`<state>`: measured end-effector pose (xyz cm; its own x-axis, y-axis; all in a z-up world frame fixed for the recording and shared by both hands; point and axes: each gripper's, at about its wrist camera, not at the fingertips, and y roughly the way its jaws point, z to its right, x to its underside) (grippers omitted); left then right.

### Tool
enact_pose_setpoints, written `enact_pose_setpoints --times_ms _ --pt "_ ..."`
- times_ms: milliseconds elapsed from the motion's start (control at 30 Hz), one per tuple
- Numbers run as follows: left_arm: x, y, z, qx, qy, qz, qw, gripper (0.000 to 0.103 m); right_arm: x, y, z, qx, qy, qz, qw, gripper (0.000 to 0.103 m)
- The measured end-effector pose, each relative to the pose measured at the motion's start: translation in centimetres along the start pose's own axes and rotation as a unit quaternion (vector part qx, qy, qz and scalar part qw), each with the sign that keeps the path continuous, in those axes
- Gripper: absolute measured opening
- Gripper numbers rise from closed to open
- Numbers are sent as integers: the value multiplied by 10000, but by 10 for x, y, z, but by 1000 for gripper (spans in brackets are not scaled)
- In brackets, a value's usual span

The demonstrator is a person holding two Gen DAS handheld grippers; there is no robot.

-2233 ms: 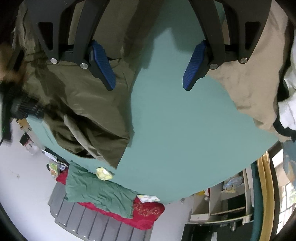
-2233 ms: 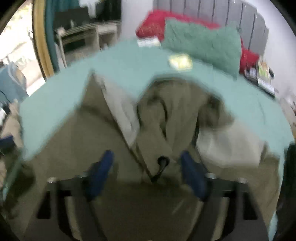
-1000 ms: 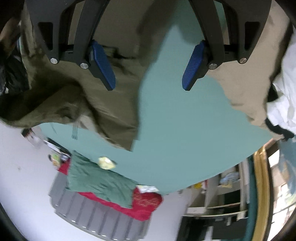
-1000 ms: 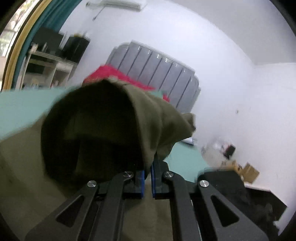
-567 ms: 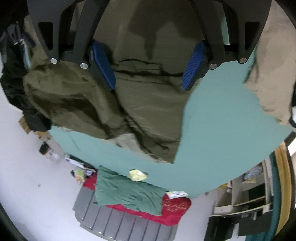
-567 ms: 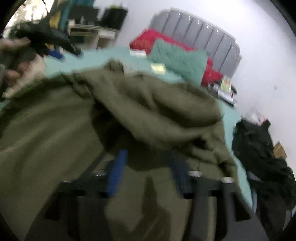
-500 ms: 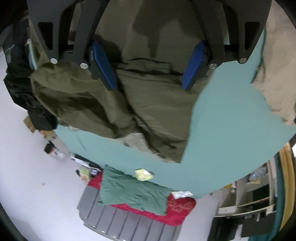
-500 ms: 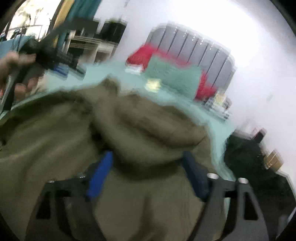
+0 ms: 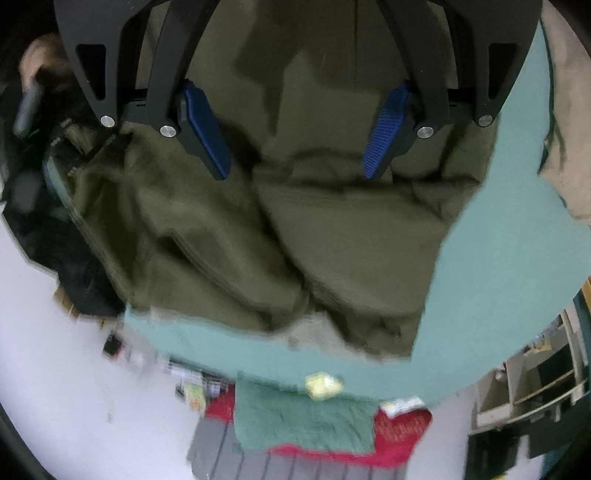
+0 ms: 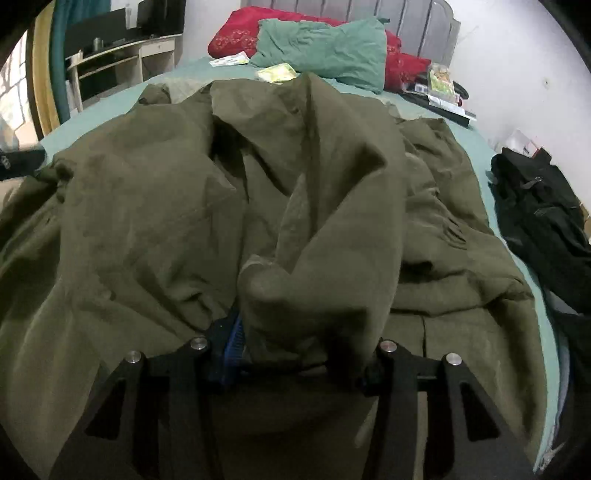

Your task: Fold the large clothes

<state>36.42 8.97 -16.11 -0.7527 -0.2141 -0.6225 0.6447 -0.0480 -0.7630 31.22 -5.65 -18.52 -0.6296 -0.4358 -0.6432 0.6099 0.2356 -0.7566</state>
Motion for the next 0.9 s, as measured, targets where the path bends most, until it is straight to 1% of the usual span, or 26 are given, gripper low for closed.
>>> enact_pose_setpoints --times_ms 67,133,167,233,333,400,467,500,567,633,700,733,800,900 --pt "9 7 -4 -44 -64 -179 9998 78 -4 -9 11 -150 234 -26 9996 49" --pt "15 1 -6 -39 -56 -145 9999 78 -5 -30 22 -358 441 28 9984 50" --pt "19 -5 -9 -37 -18 -98 9999 78 -2 -44 32 -336 441 116 9984 52" --pt "26 -21 -13 -57 29 -5 10000 78 9 -62 41 -68 278 244 9993 59" --pt "43 -49 -27 -106 -130 -3 9999 79 29 -91 67 392 133 275 9988 62" --pt "58 -71 -39 -244 -334 104 9991 79 56 -112 94 631 351 78 9974 65" --pt "77 -93 -52 -457 -455 197 9977 79 77 -121 119 779 577 -140 9952 66" --pt "90 -106 -60 -622 -501 212 9966 79 91 -127 131 843 698 -265 9936 66" --pt "110 -121 -74 -862 -626 164 9942 79 119 -136 149 767 995 -513 9908 66" --pt "133 -135 -91 -954 -843 80 9918 79 144 -141 162 613 1298 -764 9867 67" --pt "155 -145 -103 -1053 -1082 -116 9885 79 161 -149 165 501 1426 -815 9851 67" --pt "162 -149 -105 -1038 -1074 -160 9887 79 169 -155 166 427 1480 -785 9849 67" --pt "171 -154 -105 -1094 -1006 -112 9888 79 182 -159 168 230 1584 -775 9841 69" --pt "186 -156 -104 -1089 -981 -191 9890 79 200 -157 169 79 1743 -878 9807 71"
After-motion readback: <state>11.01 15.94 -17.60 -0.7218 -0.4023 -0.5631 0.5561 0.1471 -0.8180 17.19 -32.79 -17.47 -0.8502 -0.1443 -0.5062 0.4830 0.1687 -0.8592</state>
